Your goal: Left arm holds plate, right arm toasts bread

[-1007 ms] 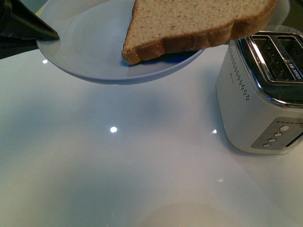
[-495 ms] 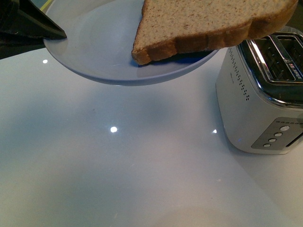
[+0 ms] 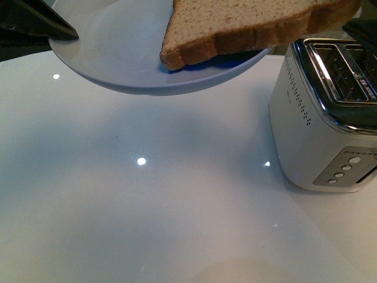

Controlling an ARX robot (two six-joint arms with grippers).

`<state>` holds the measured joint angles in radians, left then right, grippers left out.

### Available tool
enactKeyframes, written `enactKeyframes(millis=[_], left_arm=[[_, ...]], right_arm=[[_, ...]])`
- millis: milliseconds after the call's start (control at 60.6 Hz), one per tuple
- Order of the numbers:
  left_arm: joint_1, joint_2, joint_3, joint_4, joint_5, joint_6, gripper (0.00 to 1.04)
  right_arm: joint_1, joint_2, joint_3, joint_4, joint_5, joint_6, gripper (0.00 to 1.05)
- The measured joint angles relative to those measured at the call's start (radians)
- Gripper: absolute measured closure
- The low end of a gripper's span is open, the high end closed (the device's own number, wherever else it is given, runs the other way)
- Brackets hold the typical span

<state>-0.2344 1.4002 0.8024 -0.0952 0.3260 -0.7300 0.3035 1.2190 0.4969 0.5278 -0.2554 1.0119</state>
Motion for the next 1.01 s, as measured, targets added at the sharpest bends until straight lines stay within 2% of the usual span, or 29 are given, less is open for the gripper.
enactKeyframes(millis=[83, 561, 677, 842, 1007], left_arm=[[0.0, 0.0, 0.0, 0.0, 0.006, 0.0, 1.02], [0.0, 0.0, 0.002, 0.0, 0.011, 0.0, 1.02], [0.0, 0.0, 0.002, 0.0, 0.011, 0.0, 1.02], [0.0, 0.0, 0.002, 0.0, 0.014, 0.0, 1.02], [0.003, 0.0, 0.002, 0.0, 0.014, 0.0, 1.02]], right_arm=[[0.018, 0.021, 0.0, 0.018, 0.0, 0.027, 0.11], [0.041, 0.044, 0.0, 0.035, 0.0, 0.048, 0.85], [0.039, 0.038, 0.0, 0.041, -0.004, 0.051, 1.0], [0.017, -0.01, 0.001, 0.025, -0.015, 0.053, 1.02], [-0.066, -0.101, 0.04, -0.031, -0.008, 0.02, 1.02]])
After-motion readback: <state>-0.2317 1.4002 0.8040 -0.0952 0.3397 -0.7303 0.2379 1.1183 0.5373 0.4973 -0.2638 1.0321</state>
